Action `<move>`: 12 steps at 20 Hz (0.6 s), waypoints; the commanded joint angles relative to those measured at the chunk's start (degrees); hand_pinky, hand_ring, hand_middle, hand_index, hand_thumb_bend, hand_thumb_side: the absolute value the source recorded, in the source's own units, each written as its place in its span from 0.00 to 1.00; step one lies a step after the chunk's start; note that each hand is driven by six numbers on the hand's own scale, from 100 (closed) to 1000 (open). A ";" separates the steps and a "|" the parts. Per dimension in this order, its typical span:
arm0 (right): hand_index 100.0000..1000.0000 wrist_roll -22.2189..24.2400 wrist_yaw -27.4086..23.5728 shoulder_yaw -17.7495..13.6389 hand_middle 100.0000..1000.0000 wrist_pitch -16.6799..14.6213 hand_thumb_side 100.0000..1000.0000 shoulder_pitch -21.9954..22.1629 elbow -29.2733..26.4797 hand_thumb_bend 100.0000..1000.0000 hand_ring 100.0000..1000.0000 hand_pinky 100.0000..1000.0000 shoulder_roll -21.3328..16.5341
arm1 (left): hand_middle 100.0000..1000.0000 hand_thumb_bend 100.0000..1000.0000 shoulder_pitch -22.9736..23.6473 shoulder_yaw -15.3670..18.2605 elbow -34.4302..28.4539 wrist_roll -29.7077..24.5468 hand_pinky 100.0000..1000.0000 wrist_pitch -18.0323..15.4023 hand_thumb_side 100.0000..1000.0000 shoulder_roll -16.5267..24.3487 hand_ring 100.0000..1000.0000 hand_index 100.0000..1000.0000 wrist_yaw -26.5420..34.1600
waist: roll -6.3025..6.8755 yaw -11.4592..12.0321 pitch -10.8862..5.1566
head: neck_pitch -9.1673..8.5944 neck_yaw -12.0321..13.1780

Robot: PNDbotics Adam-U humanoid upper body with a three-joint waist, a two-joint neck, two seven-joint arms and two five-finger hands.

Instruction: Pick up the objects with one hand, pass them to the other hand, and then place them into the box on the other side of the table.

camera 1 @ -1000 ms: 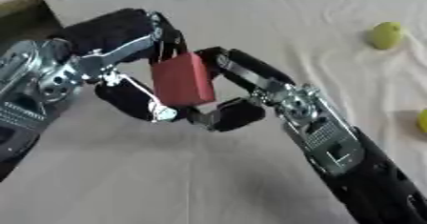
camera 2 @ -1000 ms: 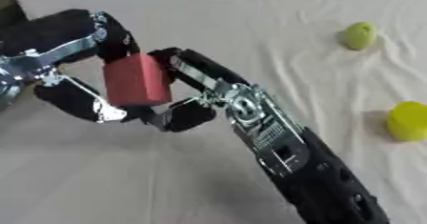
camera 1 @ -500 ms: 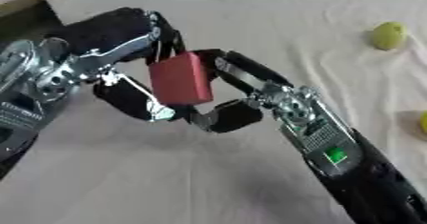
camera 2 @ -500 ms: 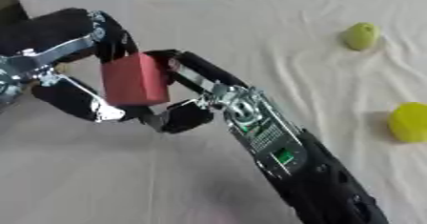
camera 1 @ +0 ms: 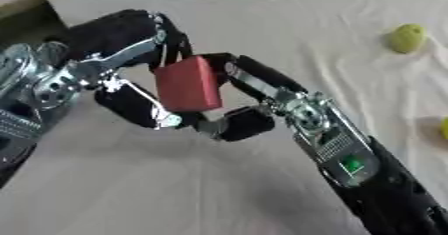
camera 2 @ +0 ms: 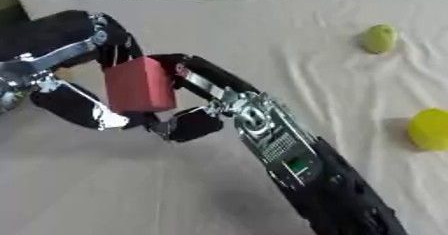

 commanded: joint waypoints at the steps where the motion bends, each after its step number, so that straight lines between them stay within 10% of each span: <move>1: 0.93 0.15 0.67 -1.56 0.79 -0.07 0.43 -0.56 -1.64 0.11 0.70 0.73 -0.47 | 0.21 0.50 0.03 1.29 -0.77 0.42 0.46 0.14 0.00 2.64 0.34 0.26 -0.41 | 0.18 -0.02 -0.92 | -0.66 0.01; 12: 0.94 3.15 1.15 -1.63 0.75 -0.31 0.01 -0.41 -1.64 0.34 0.69 0.74 -0.44 | 0.20 0.49 0.54 1.70 -2.33 -0.18 0.45 0.92 0.00 3.47 0.33 0.26 3.18 | 0.18 -0.17 -0.81 | -0.68 -0.11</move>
